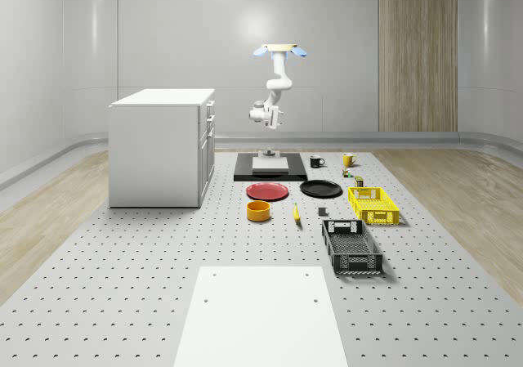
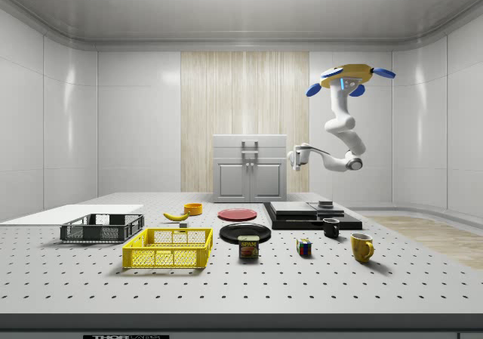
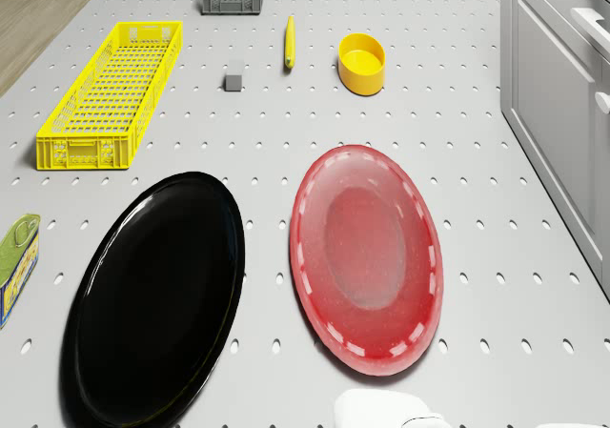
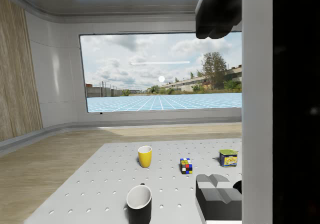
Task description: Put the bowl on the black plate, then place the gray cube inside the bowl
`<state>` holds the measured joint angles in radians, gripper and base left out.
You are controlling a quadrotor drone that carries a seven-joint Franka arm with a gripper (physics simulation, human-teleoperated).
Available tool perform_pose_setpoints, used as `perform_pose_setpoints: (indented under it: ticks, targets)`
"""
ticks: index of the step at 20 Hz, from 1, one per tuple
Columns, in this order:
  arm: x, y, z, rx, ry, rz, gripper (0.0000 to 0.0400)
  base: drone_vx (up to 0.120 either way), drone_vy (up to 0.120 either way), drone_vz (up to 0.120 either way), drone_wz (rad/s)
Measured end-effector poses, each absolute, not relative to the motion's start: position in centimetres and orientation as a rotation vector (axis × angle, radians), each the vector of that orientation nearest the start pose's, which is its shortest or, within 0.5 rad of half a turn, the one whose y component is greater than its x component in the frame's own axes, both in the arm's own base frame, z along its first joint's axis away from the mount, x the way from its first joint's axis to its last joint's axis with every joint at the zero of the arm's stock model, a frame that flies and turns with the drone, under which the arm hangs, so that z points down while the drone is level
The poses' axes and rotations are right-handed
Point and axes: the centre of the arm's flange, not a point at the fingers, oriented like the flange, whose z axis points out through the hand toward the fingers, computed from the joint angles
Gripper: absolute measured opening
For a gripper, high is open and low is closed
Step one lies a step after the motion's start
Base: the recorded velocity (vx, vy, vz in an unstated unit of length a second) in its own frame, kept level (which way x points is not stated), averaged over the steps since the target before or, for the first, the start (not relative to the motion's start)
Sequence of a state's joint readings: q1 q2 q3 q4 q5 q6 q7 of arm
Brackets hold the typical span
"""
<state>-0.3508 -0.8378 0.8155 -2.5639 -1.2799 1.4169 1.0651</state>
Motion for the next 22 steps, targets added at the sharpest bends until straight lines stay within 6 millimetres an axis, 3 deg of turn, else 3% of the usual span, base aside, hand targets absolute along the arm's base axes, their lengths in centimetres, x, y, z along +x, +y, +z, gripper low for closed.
perform_pose_setpoints:
  ticks: [4, 8, 14, 22]
  targets:
    - [30.6, 6.1, 51.3, 0.629, -0.275, 0.772, 0.0400, 0.120, 0.000, 0.000, 0.000]
    - [30.7, 3.2, 49.7, 0.314, -0.142, 0.785, 0.0400, 0.120, 0.000, 0.000, 0.000]
    - [30.7, 1.1, 49.2, 0.107, -0.051, 0.786, 0.0400, 0.120, 0.000, 0.000, 0.000]
    - [30.7, 0.2, 49.1, 0.025, -0.014, 0.785, 0.0400, 0.120, 0.000, 0.000, 0.000]
